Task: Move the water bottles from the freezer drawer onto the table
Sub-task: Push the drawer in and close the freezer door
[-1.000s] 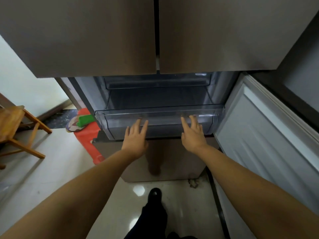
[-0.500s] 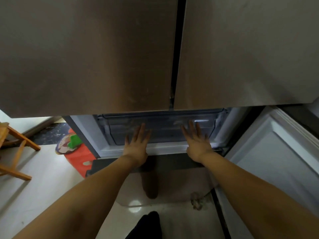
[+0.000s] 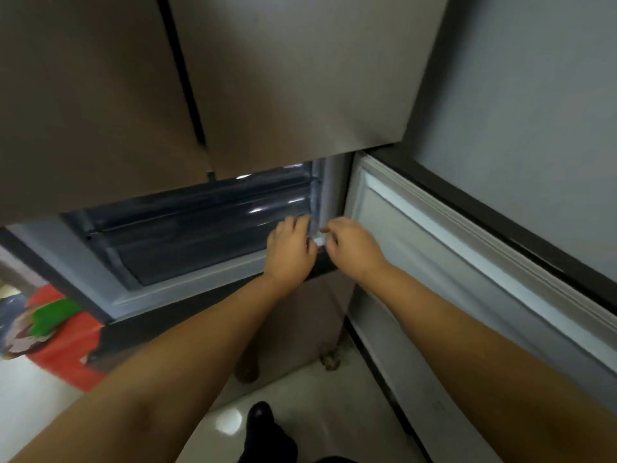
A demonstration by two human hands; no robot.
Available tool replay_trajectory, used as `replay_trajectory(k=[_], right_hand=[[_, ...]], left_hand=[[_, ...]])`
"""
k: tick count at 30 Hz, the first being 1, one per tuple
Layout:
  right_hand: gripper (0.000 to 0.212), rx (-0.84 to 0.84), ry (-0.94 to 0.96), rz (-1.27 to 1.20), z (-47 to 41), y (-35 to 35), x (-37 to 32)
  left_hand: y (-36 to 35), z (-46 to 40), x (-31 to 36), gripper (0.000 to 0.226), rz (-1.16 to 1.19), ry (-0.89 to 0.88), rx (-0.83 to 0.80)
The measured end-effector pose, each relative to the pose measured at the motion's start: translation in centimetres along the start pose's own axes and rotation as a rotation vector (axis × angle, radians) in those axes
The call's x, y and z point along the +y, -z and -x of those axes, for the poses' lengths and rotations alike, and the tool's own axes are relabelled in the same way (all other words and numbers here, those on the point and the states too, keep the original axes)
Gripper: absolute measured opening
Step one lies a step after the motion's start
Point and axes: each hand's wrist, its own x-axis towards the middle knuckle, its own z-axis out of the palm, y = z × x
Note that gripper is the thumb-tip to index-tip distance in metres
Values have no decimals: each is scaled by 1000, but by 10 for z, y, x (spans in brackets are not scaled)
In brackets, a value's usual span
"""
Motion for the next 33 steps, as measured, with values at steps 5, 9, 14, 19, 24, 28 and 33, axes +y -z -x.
replay_trajectory(k=[5,9,14,19,24,28,33], right_hand=[[28,462,60,187,58,122,16],[32,334,-299,379,113,180,66],[43,-72,-643,255,200,207,114],[43,-126,-597,184,226,208,88],[47,-198,-512,73,251,191,28],[53,-213,-457,-72,270,179,-11],[47,-167,-172,-133,277,132,-45]], left_hand=[[0,-1,116,41,276,-258,182],[-3,5,171,43,198,-515,77],[-12,29,212,56,-28,-517,-292],[10,51,210,59,-108,-492,-362],[52,121,183,58,-9,-511,-416],[93,171,160,54,12,-465,-385],[168,222,127,46,-14,-473,-376]])
